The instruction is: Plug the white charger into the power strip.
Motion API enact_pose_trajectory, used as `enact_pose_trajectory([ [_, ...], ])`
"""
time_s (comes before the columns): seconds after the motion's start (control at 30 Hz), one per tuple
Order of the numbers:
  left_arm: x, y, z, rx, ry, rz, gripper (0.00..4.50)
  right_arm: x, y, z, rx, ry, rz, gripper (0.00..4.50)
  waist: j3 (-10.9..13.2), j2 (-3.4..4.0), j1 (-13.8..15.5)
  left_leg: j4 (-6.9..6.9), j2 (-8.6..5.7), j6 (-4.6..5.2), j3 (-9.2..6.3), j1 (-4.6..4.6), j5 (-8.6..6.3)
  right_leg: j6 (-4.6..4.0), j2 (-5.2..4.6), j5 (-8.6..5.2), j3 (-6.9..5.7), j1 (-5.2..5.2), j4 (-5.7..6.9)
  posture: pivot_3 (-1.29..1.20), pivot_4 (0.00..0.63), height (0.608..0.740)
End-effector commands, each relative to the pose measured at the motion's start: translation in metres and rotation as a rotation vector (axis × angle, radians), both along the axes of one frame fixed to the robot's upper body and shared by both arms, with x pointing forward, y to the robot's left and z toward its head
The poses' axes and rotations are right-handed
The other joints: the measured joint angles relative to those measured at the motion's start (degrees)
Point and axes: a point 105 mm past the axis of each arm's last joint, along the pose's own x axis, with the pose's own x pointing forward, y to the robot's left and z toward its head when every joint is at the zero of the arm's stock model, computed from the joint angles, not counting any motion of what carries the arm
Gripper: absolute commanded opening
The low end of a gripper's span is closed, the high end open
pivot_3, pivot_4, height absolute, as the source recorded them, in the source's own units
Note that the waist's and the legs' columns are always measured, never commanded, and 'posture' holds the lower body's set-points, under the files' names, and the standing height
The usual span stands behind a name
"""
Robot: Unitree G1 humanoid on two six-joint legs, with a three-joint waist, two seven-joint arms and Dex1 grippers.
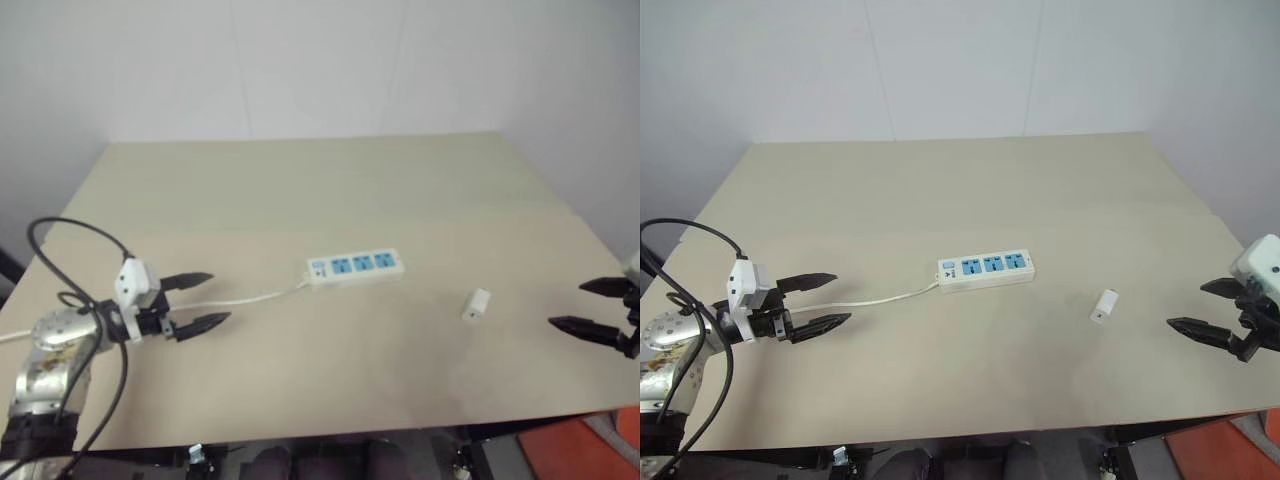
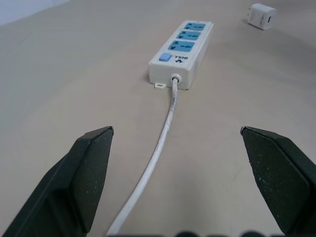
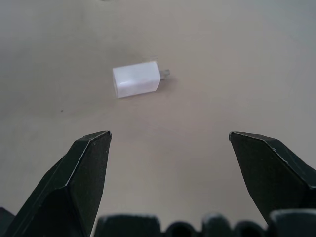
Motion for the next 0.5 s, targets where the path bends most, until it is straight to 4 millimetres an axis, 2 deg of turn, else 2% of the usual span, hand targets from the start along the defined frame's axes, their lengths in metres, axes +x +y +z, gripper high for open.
enact_pose_trajectory([
  [0.03,0.011,-0.006,0.005,0.01,-0.062,-0.014,4.48,-0.001,0.002,0.013,-0.032,-0.072,0.0,4.5,0.0,0.0,0.1,0.0,0.0,0.0,0.0,0.0,0.0,0.0,0.0,0.0,-0.01,0.0,0.0,0.0,0.15,0.74],
  [0.13,0.024,-0.019,0.004,-0.034,-0.08,-0.062,4.48,0.001,0.007,0.01,-0.028,-0.083,0.004,4.5,0.0,-0.01,0.3,0.0,-0.03,0.0,0.0,-0.01,0.0,0.01,0.01,0.01,-0.01,0.0,-0.01,0.0,0.15,0.74],
  [0.23,0.048,-0.039,-0.008,-0.033,-0.084,-0.118,4.48,0.007,0.017,0.009,-0.016,-0.111,0.02,4.5,0.0,-0.02,0.7,0.05,-0.08,-0.01,0.0,-0.03,0.01,0.03,0.0,0.04,-0.02,0.0,-0.02,0.0,0.15,0.74],
  [0.33,0.073,-0.058,-0.013,-0.103,-0.057,-0.139,4.48,0.012,0.031,0.007,0.011,-0.136,0.041,4.5,0.0,-0.11,0.9,0.1,-0.27,-0.01,-0.04,-0.02,0.02,0.03,-0.01,0.07,-0.08,0.07,-0.05,0.0,0.15,0.74],
  [0.5,0.087,-0.082,-0.016,-0.109,-0.019,-0.202,4.48,0.012,0.053,-0.002,0.048,-0.162,0.068,4.5,0.0,-0.18,0.4,0.1,-0.33,0.03,-0.06,-0.27,0.0,0.08,-0.03,0.1,-0.1,-0.08,-0.3,0.0,0.15,0.74],
])
